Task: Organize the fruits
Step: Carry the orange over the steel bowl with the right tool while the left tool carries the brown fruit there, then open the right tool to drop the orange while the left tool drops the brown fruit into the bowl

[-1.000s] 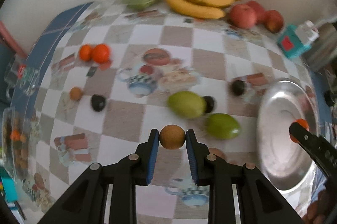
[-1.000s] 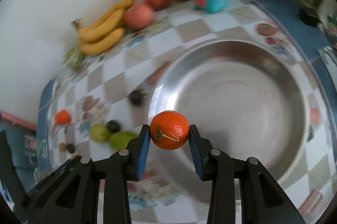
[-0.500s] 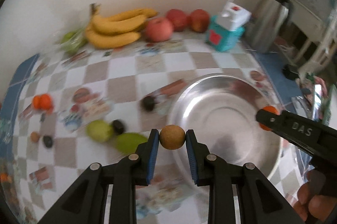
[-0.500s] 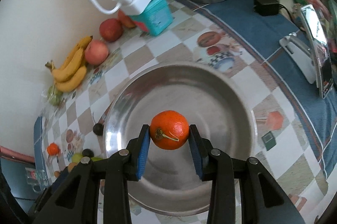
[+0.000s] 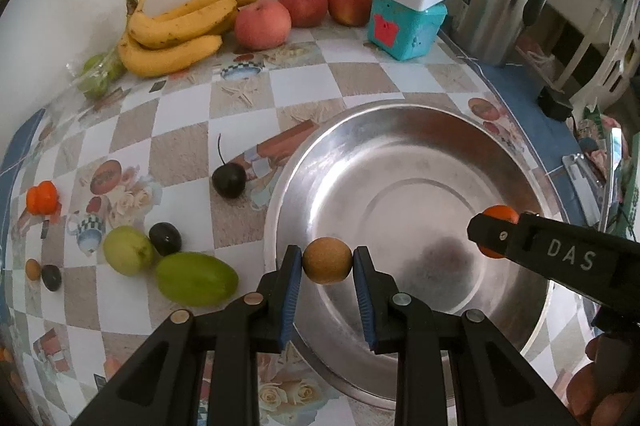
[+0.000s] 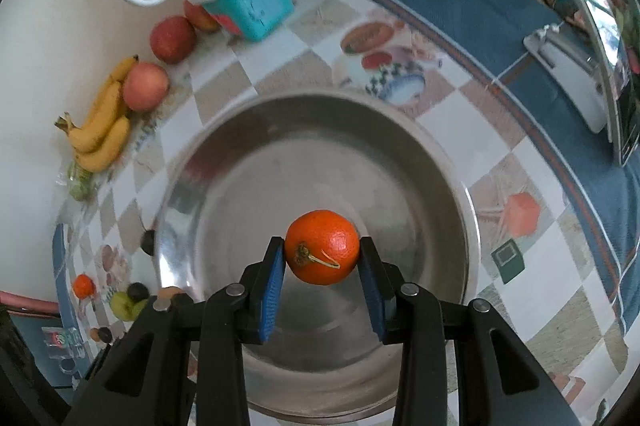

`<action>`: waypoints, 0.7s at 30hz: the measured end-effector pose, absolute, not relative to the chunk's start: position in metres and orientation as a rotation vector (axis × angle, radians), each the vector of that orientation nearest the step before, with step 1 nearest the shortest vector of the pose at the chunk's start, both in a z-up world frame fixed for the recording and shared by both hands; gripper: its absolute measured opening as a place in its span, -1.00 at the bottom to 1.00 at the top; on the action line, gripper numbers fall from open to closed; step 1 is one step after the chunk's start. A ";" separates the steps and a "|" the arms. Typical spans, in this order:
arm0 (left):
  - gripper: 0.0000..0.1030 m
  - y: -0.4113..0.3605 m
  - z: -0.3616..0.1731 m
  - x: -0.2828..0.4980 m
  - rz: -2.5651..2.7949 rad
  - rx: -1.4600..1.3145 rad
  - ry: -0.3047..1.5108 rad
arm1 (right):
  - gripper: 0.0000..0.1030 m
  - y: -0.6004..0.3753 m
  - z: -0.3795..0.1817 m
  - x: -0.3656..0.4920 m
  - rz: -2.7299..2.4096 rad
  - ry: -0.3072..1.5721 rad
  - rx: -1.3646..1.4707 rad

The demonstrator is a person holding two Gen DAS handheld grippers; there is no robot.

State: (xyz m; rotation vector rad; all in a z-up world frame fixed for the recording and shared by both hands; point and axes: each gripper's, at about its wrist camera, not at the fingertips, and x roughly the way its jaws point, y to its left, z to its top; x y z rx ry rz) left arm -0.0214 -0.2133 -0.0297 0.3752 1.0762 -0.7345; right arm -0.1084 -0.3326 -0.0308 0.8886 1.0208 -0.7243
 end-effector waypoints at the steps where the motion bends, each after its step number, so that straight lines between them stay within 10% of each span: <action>1: -0.44 -0.214 -0.031 -0.023 -0.735 0.383 1.076 | -0.25 -0.332 -0.033 -0.108 -0.724 1.028 0.890; 21: 0.35 -0.197 -0.018 -0.002 -0.625 0.326 1.102 | -0.03 -0.326 -0.009 -0.103 -0.704 0.987 0.825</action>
